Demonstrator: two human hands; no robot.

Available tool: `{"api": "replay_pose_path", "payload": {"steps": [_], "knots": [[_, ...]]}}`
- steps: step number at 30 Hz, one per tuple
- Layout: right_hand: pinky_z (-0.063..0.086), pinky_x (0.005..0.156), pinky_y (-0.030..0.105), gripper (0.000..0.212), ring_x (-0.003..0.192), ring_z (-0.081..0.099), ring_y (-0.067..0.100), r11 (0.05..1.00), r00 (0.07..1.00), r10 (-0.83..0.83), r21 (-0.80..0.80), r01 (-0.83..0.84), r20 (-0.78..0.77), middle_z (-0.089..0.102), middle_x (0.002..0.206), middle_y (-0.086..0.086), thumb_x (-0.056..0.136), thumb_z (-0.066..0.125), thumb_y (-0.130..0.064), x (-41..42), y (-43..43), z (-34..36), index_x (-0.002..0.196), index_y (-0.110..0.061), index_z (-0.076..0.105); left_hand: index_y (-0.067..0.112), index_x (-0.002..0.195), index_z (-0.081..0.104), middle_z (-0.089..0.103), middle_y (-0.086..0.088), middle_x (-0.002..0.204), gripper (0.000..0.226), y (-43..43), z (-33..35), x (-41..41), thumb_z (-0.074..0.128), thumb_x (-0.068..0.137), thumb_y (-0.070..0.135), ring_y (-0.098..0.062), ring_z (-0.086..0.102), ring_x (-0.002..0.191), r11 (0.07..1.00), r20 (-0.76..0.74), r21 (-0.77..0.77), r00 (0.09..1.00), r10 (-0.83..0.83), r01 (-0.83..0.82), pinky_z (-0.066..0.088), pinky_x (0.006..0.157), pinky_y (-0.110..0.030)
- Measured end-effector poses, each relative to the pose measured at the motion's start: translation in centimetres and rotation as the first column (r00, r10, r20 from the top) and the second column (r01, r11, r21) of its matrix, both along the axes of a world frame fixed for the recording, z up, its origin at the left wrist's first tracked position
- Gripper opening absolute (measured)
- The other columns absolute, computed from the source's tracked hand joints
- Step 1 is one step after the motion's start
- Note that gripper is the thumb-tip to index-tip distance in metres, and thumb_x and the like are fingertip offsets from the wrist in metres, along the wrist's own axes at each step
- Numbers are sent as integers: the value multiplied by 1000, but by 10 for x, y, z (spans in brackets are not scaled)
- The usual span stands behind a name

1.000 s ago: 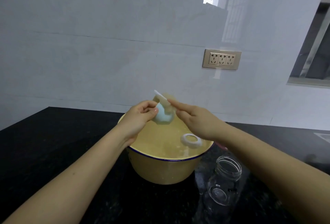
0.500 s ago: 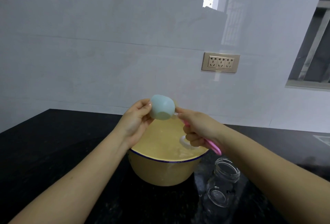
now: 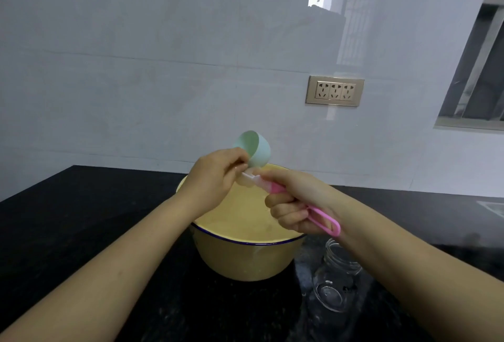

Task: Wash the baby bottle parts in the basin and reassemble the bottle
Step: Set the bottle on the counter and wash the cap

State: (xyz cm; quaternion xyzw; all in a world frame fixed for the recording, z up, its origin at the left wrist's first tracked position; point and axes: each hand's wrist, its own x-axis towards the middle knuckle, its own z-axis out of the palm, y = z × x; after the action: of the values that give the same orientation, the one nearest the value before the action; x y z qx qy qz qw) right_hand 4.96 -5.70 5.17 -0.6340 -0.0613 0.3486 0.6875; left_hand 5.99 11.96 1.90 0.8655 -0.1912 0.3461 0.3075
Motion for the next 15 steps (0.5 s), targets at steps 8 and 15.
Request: {"api": "replay_pose_path", "payload": {"steps": [8, 15], "knots": [[14, 26, 13, 6, 33, 15, 3, 994, 993, -77, -73, 84, 93, 17, 51, -7, 94, 49, -24, 0, 1, -2, 97, -22, 54, 13, 88, 65, 64, -1, 75, 18, 0, -6, -3, 48, 87, 22, -16, 51, 69, 977, 109, 168, 988, 111, -129, 37, 59, -27], [15, 31, 16, 15, 36, 16, 7, 956, 936, -104, -227, 188, 337, 18, 51, -6, 94, 46, -21, 6, -1, -7, 96, -25, 61, 18, 91, 65, 68, 6, 82, 24, -8, 2, -17, 47, 88, 33, -19, 59, 75, 994, -17, 17, 994, 108, -108, 45, 67, -35]]}}
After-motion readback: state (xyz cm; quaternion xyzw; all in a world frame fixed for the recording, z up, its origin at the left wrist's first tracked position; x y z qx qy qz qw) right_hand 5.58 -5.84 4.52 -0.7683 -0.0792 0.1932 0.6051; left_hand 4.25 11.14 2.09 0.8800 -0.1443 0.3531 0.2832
